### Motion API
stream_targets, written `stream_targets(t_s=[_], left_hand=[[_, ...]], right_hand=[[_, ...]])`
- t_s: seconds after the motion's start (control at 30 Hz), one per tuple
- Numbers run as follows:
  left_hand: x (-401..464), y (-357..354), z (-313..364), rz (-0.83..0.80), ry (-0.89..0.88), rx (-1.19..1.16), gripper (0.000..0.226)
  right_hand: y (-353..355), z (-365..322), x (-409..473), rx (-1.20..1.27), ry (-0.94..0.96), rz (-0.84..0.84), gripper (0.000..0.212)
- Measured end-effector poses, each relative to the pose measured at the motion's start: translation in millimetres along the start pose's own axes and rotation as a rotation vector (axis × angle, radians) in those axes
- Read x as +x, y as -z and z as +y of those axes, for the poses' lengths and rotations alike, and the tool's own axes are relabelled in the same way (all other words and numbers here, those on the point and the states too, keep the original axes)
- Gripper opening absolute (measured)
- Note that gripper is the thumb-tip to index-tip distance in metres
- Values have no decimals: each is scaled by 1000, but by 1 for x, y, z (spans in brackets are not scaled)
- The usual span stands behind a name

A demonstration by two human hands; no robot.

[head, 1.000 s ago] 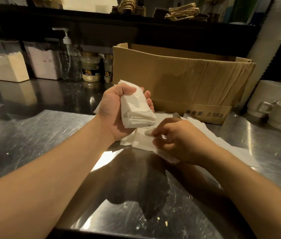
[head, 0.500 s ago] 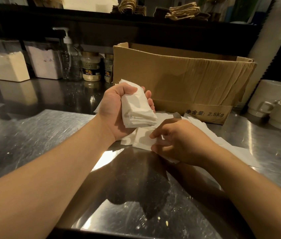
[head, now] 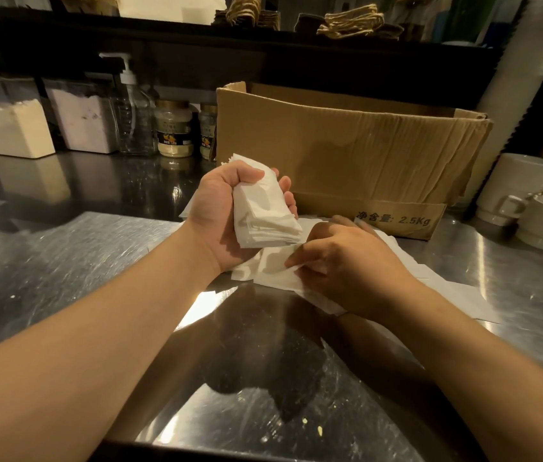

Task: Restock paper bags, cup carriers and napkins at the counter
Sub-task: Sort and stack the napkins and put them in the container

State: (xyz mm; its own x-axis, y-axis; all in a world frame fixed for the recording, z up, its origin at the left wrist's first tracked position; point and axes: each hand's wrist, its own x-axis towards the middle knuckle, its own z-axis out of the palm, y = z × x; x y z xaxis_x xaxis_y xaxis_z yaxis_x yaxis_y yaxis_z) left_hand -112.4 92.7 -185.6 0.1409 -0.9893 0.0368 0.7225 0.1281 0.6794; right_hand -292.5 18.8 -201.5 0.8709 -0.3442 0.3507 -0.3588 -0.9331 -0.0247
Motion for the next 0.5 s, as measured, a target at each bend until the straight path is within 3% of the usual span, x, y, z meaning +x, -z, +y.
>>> stream_targets(t_s=[0.2, 0.33, 0.5], left_hand=[[-2, 0, 1, -14, 1, -26, 51], [-3, 0, 3, 11, -17, -24, 51], [-3, 1, 6, -24, -16, -69, 46]], right_hand=[[6, 6, -3, 75, -35, 88, 22], [16, 12, -4, 240, -81, 47, 14], [26, 11, -8, 719, -78, 25, 17]])
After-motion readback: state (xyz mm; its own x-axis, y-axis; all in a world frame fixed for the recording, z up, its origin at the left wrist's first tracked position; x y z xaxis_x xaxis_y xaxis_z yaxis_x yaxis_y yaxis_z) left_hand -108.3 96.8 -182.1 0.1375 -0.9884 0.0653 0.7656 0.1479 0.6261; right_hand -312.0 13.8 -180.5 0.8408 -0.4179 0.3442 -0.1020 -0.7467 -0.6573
